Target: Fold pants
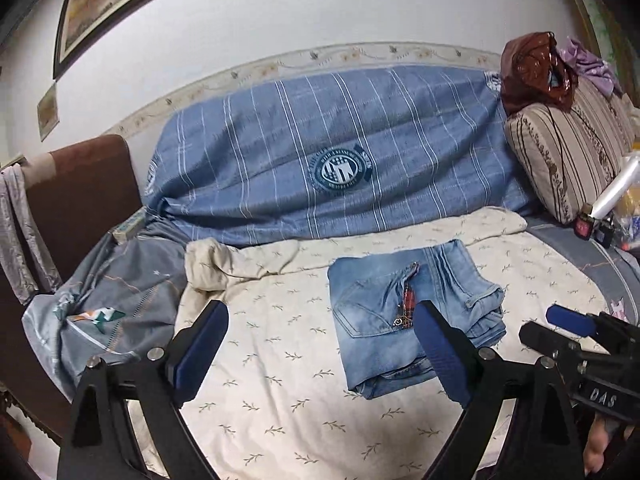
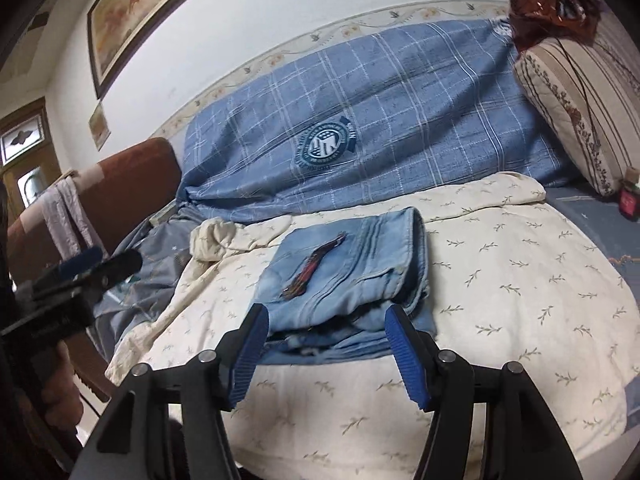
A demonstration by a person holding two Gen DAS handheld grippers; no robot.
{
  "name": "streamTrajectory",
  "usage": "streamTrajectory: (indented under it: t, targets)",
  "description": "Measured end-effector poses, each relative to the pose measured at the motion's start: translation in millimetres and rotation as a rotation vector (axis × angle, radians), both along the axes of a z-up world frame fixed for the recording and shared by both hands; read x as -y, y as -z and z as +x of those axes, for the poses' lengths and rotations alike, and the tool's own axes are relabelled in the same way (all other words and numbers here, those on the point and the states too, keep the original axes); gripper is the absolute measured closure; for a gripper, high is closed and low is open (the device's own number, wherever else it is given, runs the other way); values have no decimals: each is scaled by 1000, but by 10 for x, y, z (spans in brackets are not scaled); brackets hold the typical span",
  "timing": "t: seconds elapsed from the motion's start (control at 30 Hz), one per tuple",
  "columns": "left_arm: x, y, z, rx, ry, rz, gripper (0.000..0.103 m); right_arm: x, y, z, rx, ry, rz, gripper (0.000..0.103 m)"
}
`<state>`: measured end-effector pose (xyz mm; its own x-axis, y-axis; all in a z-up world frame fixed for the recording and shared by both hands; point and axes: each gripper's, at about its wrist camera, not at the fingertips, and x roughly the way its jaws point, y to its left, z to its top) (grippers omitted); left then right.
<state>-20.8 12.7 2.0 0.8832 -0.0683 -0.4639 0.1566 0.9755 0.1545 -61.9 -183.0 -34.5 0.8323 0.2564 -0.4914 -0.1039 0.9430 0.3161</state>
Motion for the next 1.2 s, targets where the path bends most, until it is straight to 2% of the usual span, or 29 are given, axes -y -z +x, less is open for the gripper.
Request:
streamTrajectory:
  t: [0.37, 0.5, 1.0, 1.2]
  targets:
    - [-165, -209, -265, 57, -22, -29, 4, -221, -522, -349, 122, 7, -42, 38]
    - [-230, -214, -304, 59, -33, -43, 4, -293, -622, -441, 162, 28, -69, 37]
    - [-461, 30, -146, -10, -109, -69, 4, -397, -535, -368, 136, 26, -84, 37]
    - [-492, 124, -81, -24, -144, -54, 4, -452, -451, -322, 118, 14, -96, 37]
